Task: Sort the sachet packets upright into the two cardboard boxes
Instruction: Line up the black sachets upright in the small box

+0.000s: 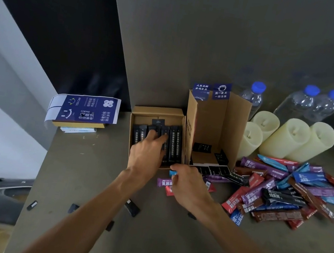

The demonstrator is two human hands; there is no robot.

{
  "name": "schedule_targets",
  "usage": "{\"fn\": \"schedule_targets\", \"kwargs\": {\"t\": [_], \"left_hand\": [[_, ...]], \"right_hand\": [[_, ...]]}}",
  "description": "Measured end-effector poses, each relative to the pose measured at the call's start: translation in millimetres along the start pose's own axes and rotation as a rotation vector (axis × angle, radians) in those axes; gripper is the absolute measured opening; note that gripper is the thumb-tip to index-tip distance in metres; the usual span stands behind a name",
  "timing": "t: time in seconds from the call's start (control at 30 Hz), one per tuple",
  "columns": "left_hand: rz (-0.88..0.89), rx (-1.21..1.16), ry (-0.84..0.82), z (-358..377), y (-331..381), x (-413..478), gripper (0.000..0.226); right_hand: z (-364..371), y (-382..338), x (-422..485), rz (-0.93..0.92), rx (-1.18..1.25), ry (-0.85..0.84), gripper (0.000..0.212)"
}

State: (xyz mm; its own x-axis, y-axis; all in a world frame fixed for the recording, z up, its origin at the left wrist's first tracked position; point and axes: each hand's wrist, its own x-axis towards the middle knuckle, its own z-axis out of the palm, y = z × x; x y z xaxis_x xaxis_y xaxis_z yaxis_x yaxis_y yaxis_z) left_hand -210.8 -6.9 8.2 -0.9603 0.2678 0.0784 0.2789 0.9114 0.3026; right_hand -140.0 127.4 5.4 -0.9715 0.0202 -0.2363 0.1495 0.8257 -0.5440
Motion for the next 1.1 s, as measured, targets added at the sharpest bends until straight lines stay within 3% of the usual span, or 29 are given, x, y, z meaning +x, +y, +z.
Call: {"fn": "schedule_targets", "kwargs": {"t": [0.1, 0.2, 0.33, 0.5, 0.67, 0.77, 1.0, 1.1], "left_hand": [[0.020, -0.035, -0.007, 1, -1, -3, 0.048], [0.026, -0.192, 0.100, -11, -8, -14, 0.043], [-0.068, -0.301, 0.226, -30, -39, -43, 0.021], [-0.260, -0.266, 0.108, -35, -102, -98, 0.010], [-0.519, -0.114, -0.017, -36, -149, -161, 0.008], [-0.655, -0.072, -0.043, -36, -159, -181, 0.025], [-0.692, -0.130, -0.066, -25, -149, -185, 0.026], [-0.699, -0.180, -0.056, -24, -142, -182, 0.022]], "right_hand": [[-2, 0, -1, -0.014, 0.009, 0.006, 0.040], [-3, -2, -5, -0.034, 0.050, 0.042, 0.038], [4, -10, -16, -0.131, 0.099, 0.065, 0.023], [31, -34, -32, -0.251, 0.058, -0.066, 0.008], [68, -59, -47, -0.282, 0.038, -0.196, 0.008], [88, -72, -50, -0.309, 0.015, -0.228, 0.010], [110, -96, -55, -0.497, -0.327, -0.255, 0.023], [110, -97, -56, -0.477, -0.296, -0.264, 0.018]]}}
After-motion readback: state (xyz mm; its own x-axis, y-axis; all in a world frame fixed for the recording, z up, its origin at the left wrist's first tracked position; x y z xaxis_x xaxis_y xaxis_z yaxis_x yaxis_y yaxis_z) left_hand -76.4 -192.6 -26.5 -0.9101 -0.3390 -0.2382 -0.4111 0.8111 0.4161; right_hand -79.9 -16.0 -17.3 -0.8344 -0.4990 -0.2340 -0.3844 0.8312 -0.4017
